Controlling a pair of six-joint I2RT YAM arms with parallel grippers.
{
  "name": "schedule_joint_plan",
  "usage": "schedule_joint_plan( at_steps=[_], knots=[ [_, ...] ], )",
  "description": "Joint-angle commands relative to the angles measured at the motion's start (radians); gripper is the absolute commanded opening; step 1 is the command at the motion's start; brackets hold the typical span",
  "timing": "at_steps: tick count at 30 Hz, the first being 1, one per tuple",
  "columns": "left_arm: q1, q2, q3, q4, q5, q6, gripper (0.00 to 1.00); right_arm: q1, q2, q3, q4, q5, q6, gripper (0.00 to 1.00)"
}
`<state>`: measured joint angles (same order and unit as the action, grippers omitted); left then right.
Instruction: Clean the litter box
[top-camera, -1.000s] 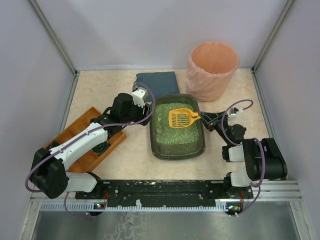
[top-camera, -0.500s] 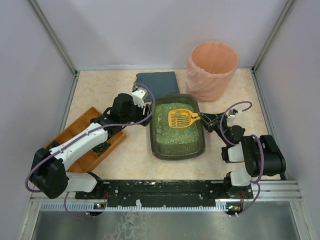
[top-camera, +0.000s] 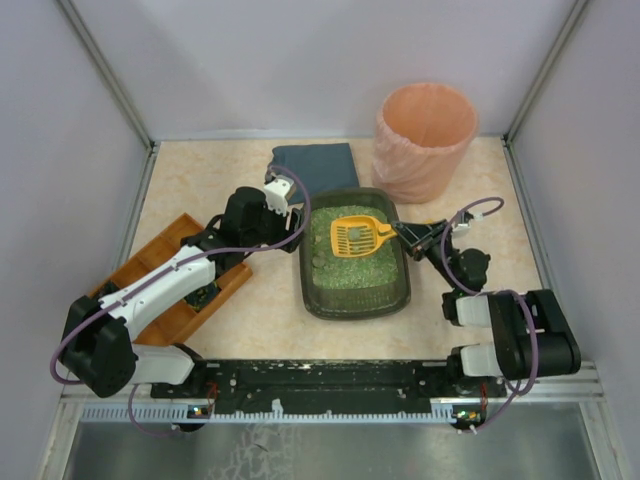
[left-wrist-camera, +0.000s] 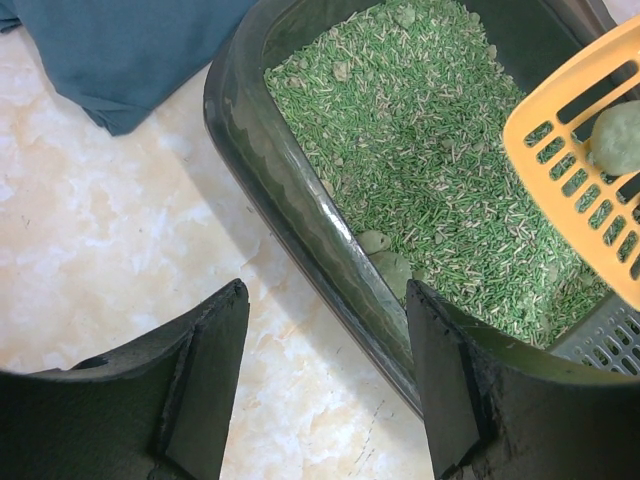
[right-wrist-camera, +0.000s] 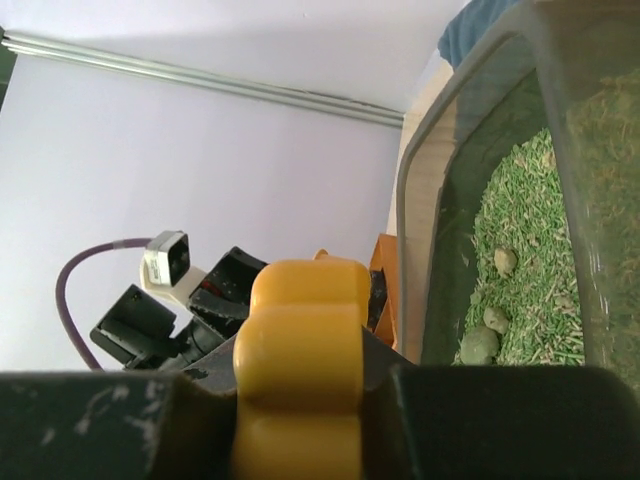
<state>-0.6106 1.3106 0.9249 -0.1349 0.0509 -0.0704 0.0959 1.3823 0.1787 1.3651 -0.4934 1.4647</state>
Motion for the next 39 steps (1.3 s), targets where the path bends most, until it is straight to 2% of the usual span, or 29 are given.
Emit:
schedule_joint_plan(
  at_steps=[1, 5, 10, 13, 17, 29, 33, 39],
  knots=[
    [0.002, -0.017, -0.002, 0.007, -0.012, 0.011, 0.70, -0.014, -0.095, 0.046, -0.093, 0.009, -0.060, 0.00],
    [0.001, -0.021, -0.005, 0.014, -0.019, 0.012, 0.70, -0.011, -0.174, 0.076, -0.205, 0.012, -0.082, 0.00],
    [0.002, -0.007, 0.000, 0.008, -0.016, 0.012, 0.69, -0.016, -0.315, 0.117, -0.367, 0.107, -0.148, 0.00],
    [0.002, -0.003, 0.000, 0.011, -0.017, 0.012, 0.69, -0.019, -0.381, 0.200, -0.542, 0.166, -0.199, 0.00],
    [0.001, -0.001, 0.000, 0.010, -0.018, 0.013, 0.69, -0.041, -0.406, 0.324, -0.689, 0.232, -0.232, 0.00],
    [0.002, 0.002, 0.005, 0.003, -0.023, 0.017, 0.70, -0.171, -0.166, 0.767, -0.830, 0.309, -0.234, 0.00],
    [0.001, 0.001, 0.008, -0.003, -0.022, 0.019, 0.70, -0.189, -0.080, 0.910, -0.921, 0.381, -0.326, 0.00],
    [0.002, -0.004, 0.010, -0.005, -0.019, 0.017, 0.70, -0.193, 0.018, 1.079, -1.033, 0.507, -0.570, 0.00]
  ],
)
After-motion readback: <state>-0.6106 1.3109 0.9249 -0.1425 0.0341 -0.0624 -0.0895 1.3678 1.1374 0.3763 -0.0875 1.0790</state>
